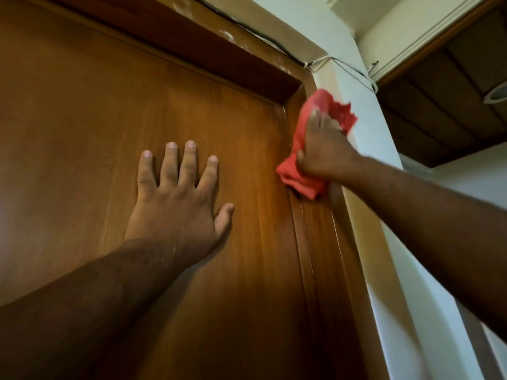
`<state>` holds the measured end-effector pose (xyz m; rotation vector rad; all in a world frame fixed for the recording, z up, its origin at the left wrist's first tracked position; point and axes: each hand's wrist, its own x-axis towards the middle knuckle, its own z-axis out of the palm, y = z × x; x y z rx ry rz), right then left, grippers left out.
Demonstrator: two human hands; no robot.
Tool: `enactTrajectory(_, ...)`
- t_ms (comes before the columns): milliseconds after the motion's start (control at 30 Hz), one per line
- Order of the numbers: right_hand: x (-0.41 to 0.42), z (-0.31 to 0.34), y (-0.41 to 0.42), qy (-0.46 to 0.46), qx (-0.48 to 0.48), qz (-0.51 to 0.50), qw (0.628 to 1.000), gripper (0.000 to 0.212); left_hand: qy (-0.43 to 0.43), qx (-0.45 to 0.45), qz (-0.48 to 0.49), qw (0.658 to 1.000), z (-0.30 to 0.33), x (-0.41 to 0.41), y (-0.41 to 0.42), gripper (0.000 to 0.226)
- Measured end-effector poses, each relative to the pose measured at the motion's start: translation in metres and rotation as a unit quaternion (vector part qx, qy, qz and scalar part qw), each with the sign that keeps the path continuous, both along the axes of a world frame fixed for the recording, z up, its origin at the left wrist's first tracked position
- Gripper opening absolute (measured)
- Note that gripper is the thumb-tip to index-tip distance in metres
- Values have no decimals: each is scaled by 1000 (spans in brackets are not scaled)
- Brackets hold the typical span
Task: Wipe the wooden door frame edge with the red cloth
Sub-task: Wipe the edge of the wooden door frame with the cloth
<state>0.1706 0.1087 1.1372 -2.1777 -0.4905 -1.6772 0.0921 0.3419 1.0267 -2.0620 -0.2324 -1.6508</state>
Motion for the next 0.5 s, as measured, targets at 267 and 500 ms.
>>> enactTrajectory(267,-15,90,18,-17,112,146,983,91,6,3,-20,1000,1,2,-1,83)
enactTrajectory(500,-40,85,54,-136,0,152,979,85,2,1,-12,1000,5,2,3,85)
